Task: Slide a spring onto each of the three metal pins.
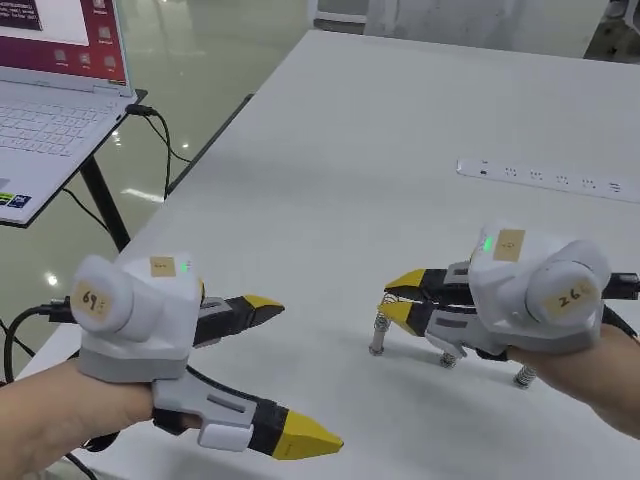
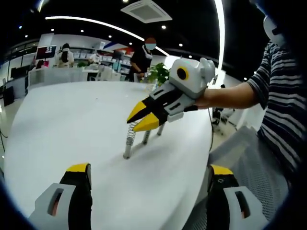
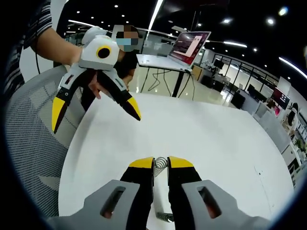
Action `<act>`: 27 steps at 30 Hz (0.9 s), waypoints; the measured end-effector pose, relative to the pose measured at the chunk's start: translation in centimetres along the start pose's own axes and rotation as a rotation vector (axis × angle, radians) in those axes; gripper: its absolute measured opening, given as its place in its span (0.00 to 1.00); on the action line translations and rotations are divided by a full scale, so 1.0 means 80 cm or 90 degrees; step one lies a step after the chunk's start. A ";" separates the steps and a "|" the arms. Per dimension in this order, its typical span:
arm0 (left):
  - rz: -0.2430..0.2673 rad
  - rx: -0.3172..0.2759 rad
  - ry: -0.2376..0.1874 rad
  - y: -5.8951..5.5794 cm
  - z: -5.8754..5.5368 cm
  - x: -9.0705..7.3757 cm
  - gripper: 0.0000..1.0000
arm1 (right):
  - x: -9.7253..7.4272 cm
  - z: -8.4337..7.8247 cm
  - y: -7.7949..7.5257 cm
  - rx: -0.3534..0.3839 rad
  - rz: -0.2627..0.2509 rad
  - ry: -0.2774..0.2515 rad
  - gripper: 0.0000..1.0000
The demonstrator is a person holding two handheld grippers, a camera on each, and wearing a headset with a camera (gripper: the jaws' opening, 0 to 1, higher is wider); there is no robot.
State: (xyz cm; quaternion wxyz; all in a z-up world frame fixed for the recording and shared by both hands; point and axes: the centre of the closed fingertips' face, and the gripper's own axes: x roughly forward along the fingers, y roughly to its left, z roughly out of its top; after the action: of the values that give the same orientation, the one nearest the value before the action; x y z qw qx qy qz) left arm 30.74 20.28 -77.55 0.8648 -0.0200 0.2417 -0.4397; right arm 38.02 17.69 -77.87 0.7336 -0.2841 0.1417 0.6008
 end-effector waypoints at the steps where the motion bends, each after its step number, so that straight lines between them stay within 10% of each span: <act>1: 0.000 0.000 0.000 0.000 0.000 0.000 0.98 | 0.002 -0.002 0.001 0.000 0.001 0.002 0.07; 13: 0.001 -0.006 0.000 0.000 -0.004 0.001 0.98 | 0.032 -0.035 0.017 -0.031 0.011 0.052 0.07; 27: 0.003 0.005 -0.002 0.004 0.009 0.003 0.98 | 0.026 -0.027 0.013 0.007 -0.001 0.036 0.18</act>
State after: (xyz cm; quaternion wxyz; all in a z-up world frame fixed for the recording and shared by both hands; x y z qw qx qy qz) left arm 31.44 20.17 -77.11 0.8662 -0.0171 0.2387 -0.4386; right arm 37.81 18.18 -81.00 0.7314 -0.2967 0.1654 0.5913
